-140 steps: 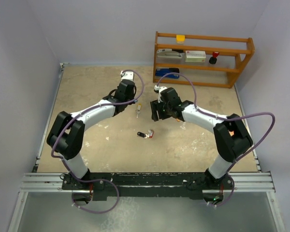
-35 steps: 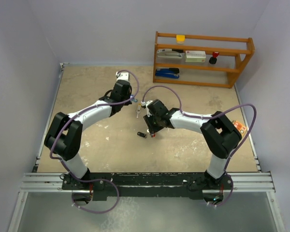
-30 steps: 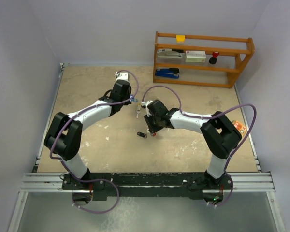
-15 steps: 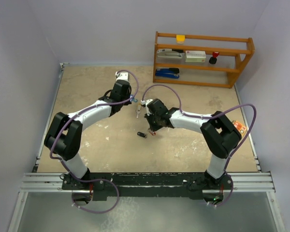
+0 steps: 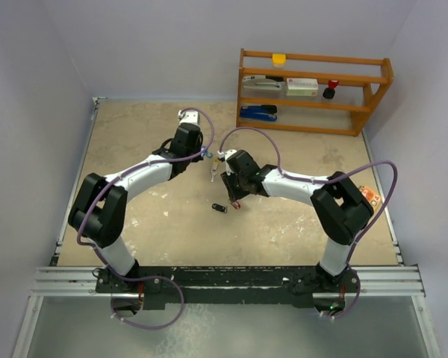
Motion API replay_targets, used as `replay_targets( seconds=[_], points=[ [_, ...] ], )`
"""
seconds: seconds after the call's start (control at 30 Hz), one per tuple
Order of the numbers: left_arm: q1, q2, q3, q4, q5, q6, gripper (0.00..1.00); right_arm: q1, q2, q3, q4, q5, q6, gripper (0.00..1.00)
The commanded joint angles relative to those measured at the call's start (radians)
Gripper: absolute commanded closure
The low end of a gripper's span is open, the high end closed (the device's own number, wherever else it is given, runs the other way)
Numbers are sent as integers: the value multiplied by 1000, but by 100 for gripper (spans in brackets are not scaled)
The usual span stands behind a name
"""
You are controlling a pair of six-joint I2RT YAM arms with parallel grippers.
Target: Put the keys on the keyring
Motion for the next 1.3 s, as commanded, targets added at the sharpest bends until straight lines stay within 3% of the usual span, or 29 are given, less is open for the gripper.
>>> replay_targets(
  seconds=[0.0, 0.3, 1.07, 1.27],
  points=[
    [11, -47, -7, 34, 5, -6, 100, 4, -74, 11, 15, 2, 33, 60],
    [11, -49, -9, 35, 4, -7, 100, 16, -46, 39, -35, -7, 144, 56],
    [19, -58, -20, 41, 8, -3, 100, 19, 44, 76, -47, 2, 241, 66],
    [21, -54, -22, 44, 10, -3, 100, 19, 46, 78, -62, 6, 246, 73]
  ],
)
